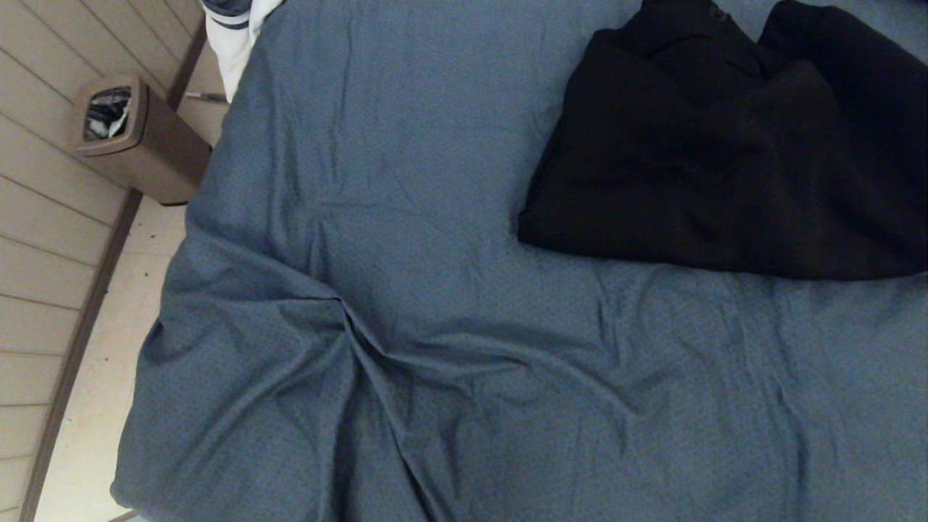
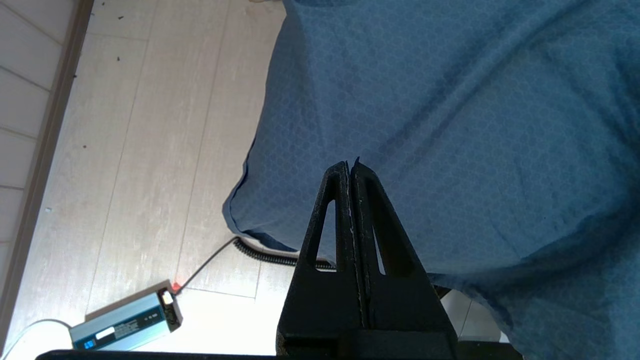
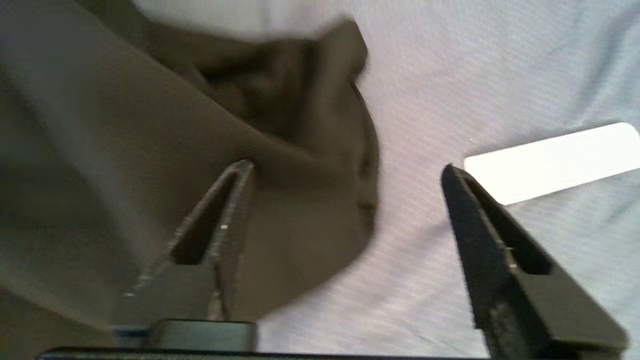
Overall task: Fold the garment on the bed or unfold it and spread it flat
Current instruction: Unfold the black sweatshirt
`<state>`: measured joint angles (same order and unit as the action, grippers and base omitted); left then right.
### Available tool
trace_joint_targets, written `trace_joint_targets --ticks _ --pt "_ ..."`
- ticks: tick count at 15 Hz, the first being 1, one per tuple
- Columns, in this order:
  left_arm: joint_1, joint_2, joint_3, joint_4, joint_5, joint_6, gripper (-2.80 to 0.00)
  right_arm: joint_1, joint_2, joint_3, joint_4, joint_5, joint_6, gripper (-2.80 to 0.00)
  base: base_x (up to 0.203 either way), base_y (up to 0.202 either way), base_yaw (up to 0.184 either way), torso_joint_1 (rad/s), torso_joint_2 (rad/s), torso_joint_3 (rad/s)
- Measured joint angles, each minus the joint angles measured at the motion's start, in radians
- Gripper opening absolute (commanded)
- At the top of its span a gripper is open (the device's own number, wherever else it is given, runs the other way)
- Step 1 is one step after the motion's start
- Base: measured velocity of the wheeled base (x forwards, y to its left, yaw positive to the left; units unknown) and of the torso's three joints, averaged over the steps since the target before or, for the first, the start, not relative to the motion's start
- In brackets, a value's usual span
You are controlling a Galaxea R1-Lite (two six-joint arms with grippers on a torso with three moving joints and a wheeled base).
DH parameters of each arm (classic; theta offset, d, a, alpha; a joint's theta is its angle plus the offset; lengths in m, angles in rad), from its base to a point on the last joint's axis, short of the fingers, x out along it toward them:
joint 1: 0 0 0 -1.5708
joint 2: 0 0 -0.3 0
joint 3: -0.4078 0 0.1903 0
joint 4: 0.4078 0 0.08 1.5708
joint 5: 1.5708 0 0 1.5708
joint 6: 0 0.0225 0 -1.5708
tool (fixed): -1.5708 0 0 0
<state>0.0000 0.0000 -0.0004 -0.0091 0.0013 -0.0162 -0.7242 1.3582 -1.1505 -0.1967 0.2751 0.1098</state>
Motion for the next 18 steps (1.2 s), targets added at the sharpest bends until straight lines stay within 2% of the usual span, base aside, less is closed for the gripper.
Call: trace_joint_targets --ticks 5,8,15,18 --pt "0.000 0.000 0.000 0.000 0.000 0.000 -2.80 0.132 -0.099 -0.128 0.129 -0.022 0.023 -2.80 0.000 0.000 0.000 0.000 0.00 0.000" --pt "0.000 0.000 0.000 0.000 0.000 0.000 -2.80 0.183 -0.122 -0.161 0.148 -0.024 0.022 -2.80 0.000 0.000 0.000 0.000 0.00 0.000" --pt "0.000 0.000 0.000 0.000 0.000 0.000 -2.80 0.225 0.025 -0.136 0.127 -0.026 0.018 -2.80 0.000 0.000 0.000 0.000 0.00 0.000" --pt "0.000 0.000 0.000 0.000 0.000 0.000 -2.80 0.220 0.111 -0.147 0.059 -0.051 0.015 -2.80 0.000 0.000 0.000 0.000 0.00 0.000"
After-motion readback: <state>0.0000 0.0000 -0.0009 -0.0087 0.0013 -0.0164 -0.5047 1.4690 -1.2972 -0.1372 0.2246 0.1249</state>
